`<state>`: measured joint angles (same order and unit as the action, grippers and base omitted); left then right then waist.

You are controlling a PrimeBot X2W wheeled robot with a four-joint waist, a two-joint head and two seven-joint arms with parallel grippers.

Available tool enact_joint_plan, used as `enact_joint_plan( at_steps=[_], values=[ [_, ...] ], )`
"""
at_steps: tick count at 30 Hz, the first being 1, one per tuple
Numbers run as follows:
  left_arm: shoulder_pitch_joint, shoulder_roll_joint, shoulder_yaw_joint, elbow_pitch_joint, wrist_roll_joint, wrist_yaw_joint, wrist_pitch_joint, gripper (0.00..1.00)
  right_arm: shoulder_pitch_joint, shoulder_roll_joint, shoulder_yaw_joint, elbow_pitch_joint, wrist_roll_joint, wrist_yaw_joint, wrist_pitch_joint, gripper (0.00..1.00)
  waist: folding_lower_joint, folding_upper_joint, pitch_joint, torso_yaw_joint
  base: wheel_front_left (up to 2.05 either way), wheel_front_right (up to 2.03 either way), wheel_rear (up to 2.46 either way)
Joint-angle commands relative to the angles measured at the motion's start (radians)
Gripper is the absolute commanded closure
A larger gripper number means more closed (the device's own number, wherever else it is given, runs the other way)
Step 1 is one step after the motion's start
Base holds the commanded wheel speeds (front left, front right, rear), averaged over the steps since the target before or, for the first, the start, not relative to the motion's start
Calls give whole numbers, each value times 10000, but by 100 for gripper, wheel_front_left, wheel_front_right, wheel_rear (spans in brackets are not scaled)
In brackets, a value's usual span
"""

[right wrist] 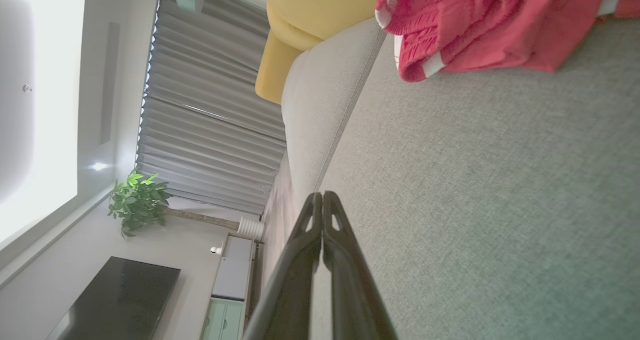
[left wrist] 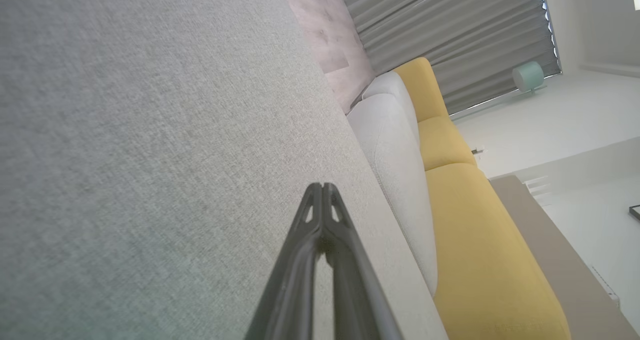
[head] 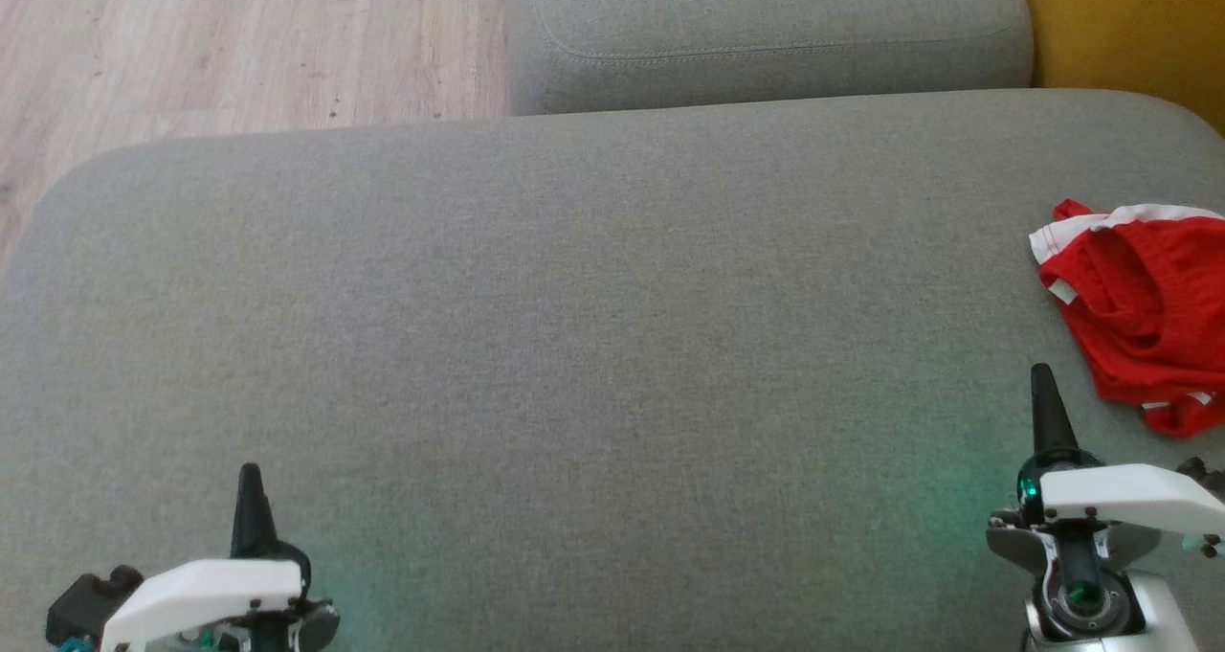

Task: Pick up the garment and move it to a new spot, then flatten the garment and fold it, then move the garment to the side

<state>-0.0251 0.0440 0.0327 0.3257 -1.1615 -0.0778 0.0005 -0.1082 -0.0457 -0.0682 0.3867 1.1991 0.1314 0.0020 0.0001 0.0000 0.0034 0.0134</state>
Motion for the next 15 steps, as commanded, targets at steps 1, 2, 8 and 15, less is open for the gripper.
enact_joint_plan(
  at_steps=[1,2,8,15],
  values=[
    [-583,48,312,-370,-260,-92,103,100,-164,-41,108,-453,263,-5,108,100,-1,0,0,-4,0,0,0],
    [-590,48,326,-382,-381,-104,132,100,-160,-41,92,-481,373,-5,136,100,-1,0,0,-7,0,0,0],
    [-632,50,413,-457,-1106,-180,309,100,-131,-42,-5,-647,1033,-6,310,100,-1,0,-1,-30,0,0,0],
    [-690,54,527,-556,-2072,-280,544,100,-93,-43,-135,-869,1913,-6,540,100,-1,0,-2,-60,0,0,0]
  ],
)
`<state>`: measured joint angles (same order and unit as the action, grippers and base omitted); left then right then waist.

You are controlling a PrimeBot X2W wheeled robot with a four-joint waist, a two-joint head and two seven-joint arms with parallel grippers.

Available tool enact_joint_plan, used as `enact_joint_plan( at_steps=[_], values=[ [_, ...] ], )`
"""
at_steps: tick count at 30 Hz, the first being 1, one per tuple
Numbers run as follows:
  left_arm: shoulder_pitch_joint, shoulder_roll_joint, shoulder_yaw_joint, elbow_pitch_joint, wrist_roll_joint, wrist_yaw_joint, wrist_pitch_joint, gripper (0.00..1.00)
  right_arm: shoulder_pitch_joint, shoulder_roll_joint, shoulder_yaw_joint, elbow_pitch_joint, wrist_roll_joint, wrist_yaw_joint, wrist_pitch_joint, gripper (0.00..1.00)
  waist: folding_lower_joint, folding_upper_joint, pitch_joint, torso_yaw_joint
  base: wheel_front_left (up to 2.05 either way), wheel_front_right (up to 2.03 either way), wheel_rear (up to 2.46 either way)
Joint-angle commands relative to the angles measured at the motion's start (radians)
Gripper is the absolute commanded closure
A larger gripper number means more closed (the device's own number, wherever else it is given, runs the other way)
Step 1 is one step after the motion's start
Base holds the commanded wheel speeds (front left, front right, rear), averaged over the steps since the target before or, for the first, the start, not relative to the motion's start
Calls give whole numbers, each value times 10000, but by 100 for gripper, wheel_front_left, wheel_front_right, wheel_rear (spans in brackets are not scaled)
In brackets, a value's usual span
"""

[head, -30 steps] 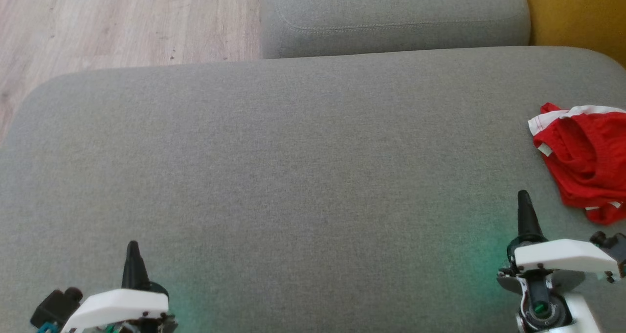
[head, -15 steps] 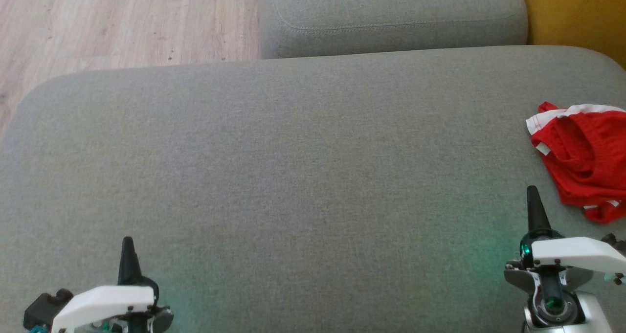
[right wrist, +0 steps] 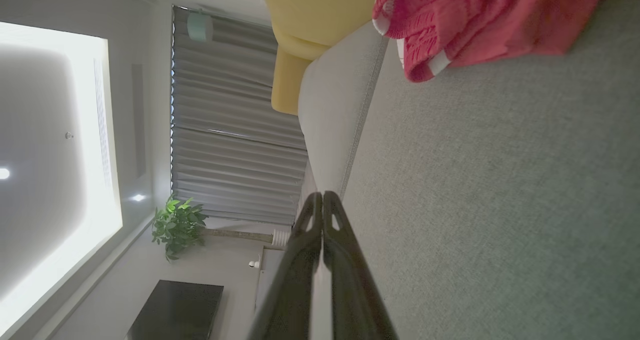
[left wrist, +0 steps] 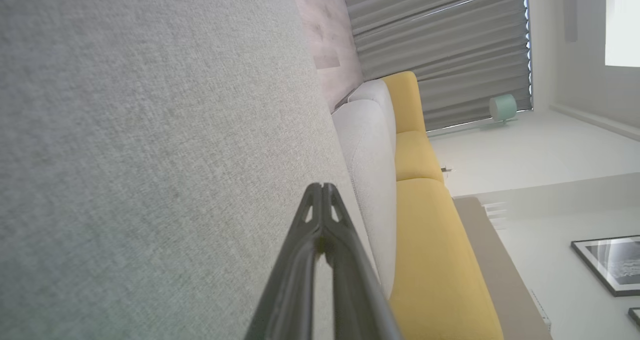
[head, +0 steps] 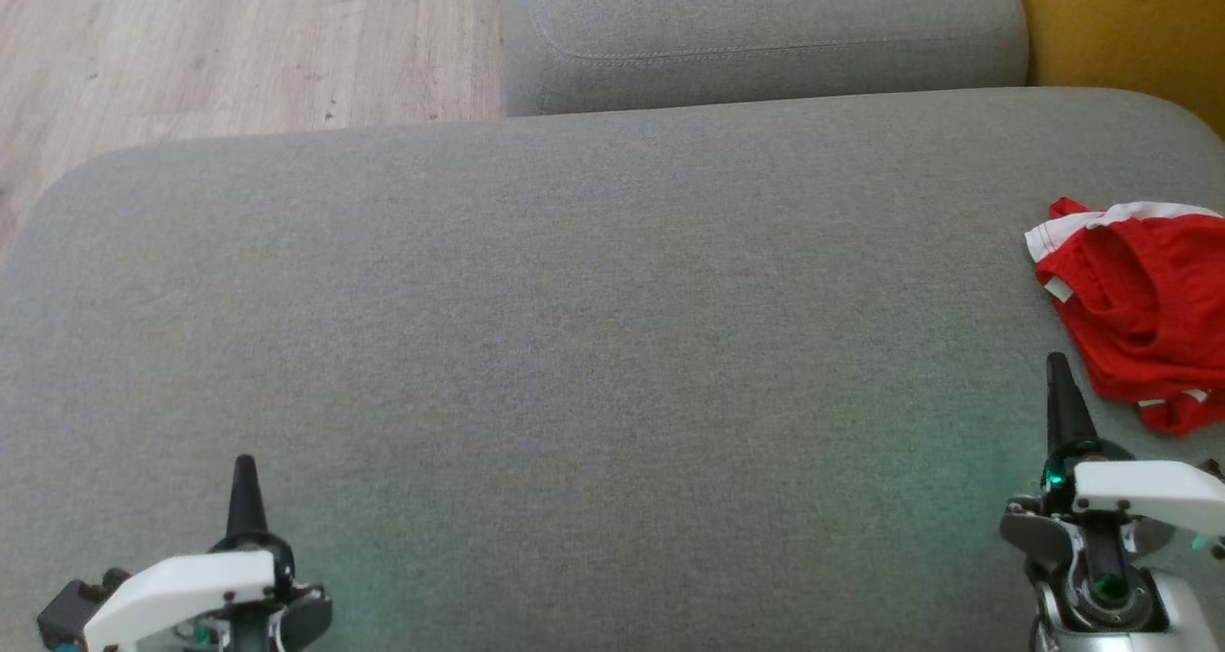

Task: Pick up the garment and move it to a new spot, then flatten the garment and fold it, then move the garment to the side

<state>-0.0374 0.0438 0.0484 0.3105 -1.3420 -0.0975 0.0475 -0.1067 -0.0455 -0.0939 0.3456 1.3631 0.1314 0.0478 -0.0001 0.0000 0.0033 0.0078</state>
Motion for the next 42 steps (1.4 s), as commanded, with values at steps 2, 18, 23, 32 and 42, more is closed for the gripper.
enact_joint_plan(
  at_steps=[2,18,23,32,42],
  values=[
    [-580,57,399,-429,-509,-108,133,100,-98,-45,89,-514,493,-6,140,100,1,0,-1,-11,0,0,0],
    [-687,63,614,-614,-2318,-296,574,100,-27,-46,-154,-929,2139,-7,572,100,1,0,-2,-67,0,0,0],
    [-707,64,655,-650,-2665,-332,659,100,-13,-47,-200,-1008,2455,-7,654,100,1,0,-2,-78,0,0,0],
    [-707,64,655,-651,-2666,-332,658,100,-13,-47,-200,-1008,2455,-7,654,100,1,0,-2,-78,0,0,0],
    [-707,64,654,-651,-2666,-332,658,100,-13,-47,-200,-1008,2456,-7,654,100,1,0,-2,-78,0,0,0]
  ],
)
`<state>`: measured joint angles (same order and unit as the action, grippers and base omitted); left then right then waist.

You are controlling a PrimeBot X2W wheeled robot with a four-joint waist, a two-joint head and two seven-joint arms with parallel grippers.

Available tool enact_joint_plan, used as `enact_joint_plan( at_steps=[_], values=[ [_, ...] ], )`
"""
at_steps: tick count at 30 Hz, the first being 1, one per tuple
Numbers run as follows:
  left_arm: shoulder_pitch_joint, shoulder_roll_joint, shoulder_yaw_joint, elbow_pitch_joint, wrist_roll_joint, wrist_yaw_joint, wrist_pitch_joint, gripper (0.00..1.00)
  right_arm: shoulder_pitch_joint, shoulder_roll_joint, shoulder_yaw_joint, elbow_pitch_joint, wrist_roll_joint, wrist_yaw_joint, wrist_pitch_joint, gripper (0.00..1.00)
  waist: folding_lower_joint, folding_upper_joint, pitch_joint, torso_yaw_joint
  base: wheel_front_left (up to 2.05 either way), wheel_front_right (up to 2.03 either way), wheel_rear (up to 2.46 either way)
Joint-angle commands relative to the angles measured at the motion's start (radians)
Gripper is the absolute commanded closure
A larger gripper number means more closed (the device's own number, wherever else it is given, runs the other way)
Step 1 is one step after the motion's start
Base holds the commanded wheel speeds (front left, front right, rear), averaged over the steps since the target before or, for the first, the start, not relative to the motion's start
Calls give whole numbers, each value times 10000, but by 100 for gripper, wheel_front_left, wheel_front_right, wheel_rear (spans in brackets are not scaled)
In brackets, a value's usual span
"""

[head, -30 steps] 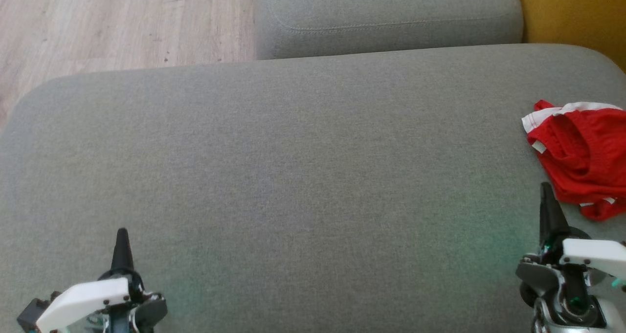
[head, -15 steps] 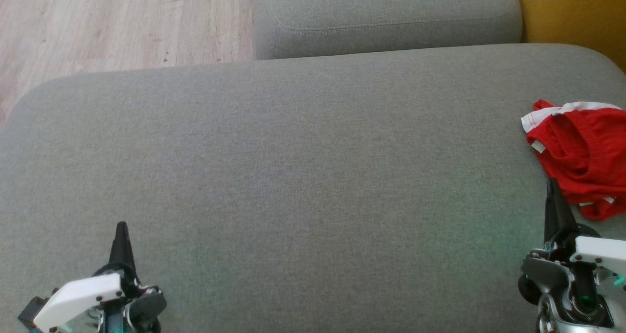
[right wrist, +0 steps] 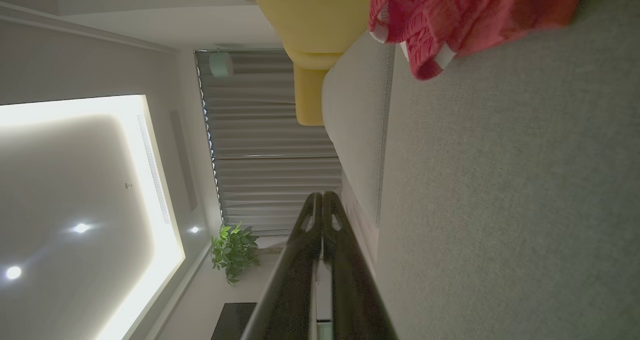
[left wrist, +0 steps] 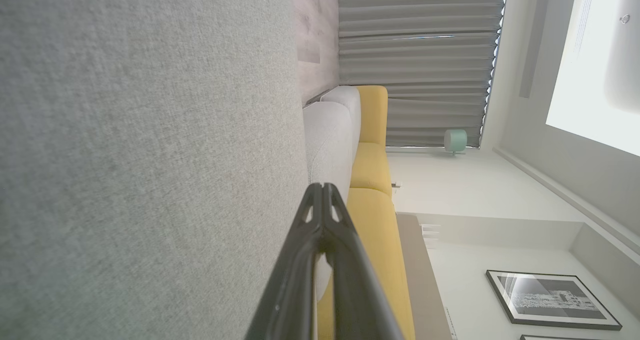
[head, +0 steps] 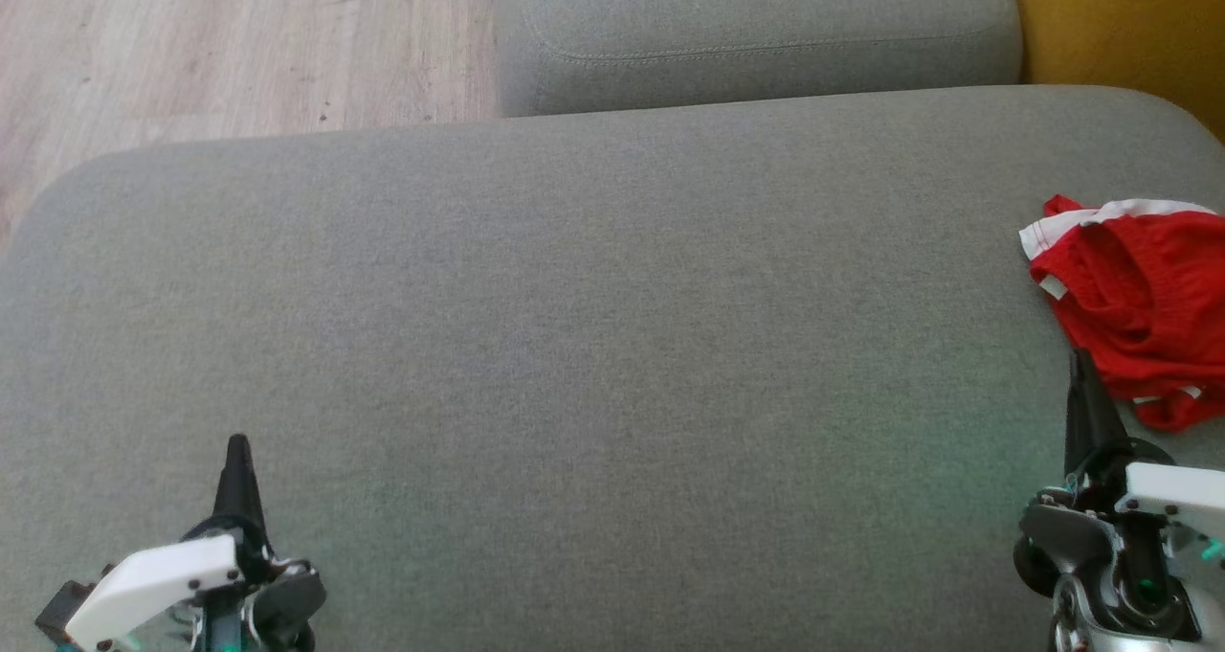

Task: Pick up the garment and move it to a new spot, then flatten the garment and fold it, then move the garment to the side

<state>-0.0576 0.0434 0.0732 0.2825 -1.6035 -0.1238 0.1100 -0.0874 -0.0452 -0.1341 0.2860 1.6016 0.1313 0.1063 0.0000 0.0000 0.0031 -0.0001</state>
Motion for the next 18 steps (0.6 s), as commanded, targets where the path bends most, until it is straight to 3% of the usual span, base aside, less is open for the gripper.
enact_joint_plan(
  at_steps=[1,18],
  values=[
    [-506,68,407,-371,-51,-69,33,100,-206,-51,203,-412,70,-6,69,100,0,0,0,1,0,0,0],
    [-505,68,406,-372,-51,-69,33,100,-205,-51,204,-412,71,-6,69,100,0,0,0,1,0,0,0]
  ],
)
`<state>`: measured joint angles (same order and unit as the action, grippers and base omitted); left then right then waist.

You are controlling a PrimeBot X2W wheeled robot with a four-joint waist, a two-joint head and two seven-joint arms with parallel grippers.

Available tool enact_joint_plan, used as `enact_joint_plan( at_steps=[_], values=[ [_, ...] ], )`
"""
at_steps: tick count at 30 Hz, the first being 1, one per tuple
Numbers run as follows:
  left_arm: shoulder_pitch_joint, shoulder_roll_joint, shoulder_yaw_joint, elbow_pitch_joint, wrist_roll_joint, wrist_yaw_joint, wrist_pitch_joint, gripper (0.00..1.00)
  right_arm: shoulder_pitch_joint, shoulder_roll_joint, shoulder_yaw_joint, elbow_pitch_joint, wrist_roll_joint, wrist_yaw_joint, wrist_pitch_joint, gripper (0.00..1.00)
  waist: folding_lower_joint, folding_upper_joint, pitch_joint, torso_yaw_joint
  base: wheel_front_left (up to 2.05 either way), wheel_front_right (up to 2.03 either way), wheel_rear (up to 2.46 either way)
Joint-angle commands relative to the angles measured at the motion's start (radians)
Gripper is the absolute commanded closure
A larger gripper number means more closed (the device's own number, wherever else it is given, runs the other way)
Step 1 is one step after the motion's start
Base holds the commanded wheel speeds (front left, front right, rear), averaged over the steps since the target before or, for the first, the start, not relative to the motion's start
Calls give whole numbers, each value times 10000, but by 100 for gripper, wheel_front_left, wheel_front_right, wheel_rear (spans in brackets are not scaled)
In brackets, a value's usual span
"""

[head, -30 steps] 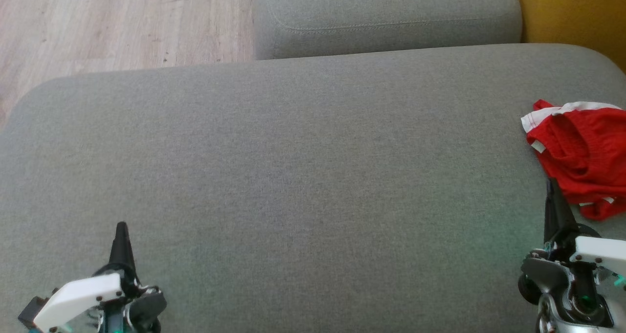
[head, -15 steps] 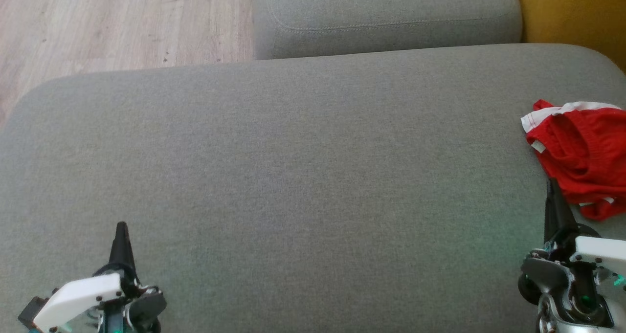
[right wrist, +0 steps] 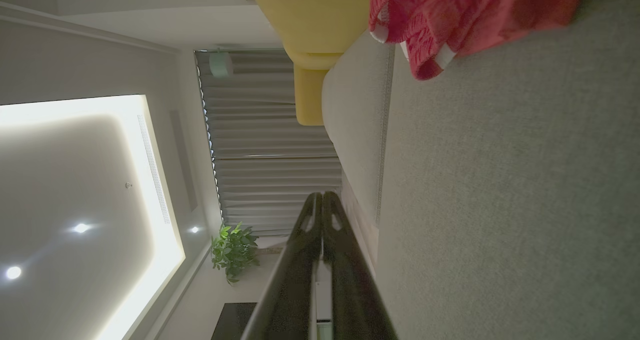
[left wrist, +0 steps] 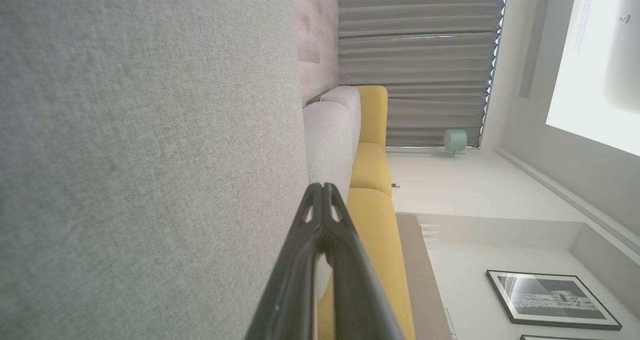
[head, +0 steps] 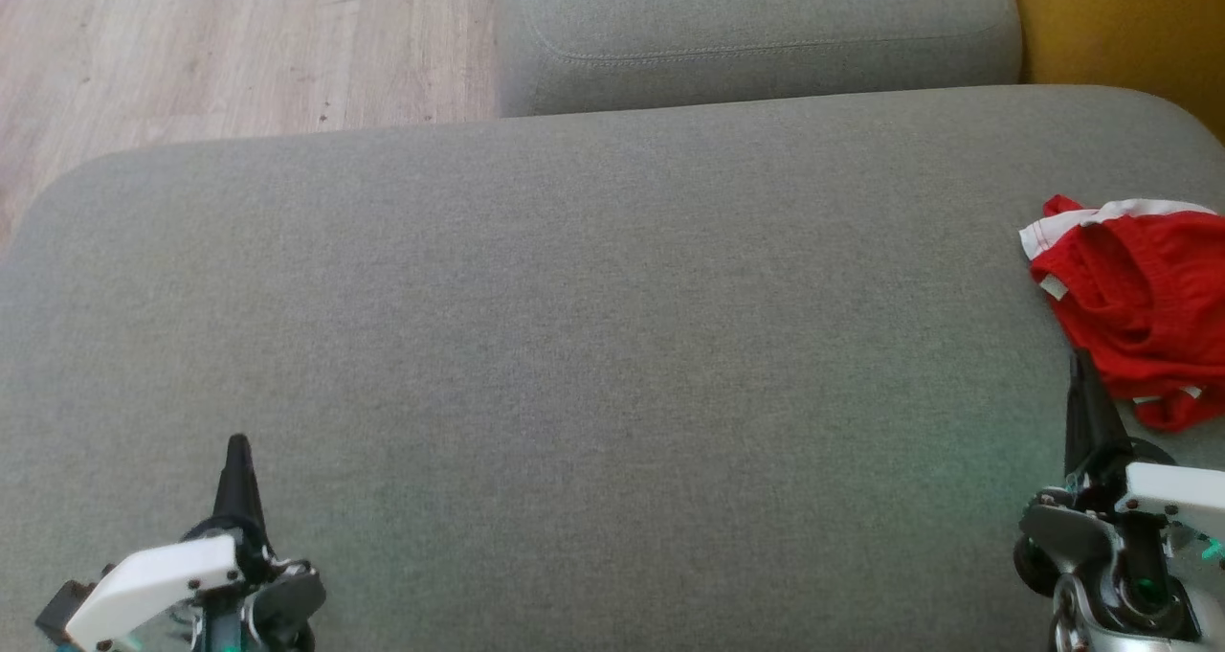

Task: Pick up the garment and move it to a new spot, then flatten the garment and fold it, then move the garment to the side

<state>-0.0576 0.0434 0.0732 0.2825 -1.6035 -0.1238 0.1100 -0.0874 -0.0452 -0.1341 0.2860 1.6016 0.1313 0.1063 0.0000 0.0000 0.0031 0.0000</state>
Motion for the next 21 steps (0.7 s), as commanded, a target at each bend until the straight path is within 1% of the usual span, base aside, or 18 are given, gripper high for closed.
enact_joint_plan(
  at_steps=[1,21],
  values=[
    [-505,68,406,-372,-51,-69,33,100,-205,-51,204,-412,71,-6,69,100,0,0,0,1,0,0,0],
    [-505,68,406,-373,-51,-69,32,100,-205,-51,204,-412,71,-6,68,100,0,0,0,1,0,0,0]
  ],
)
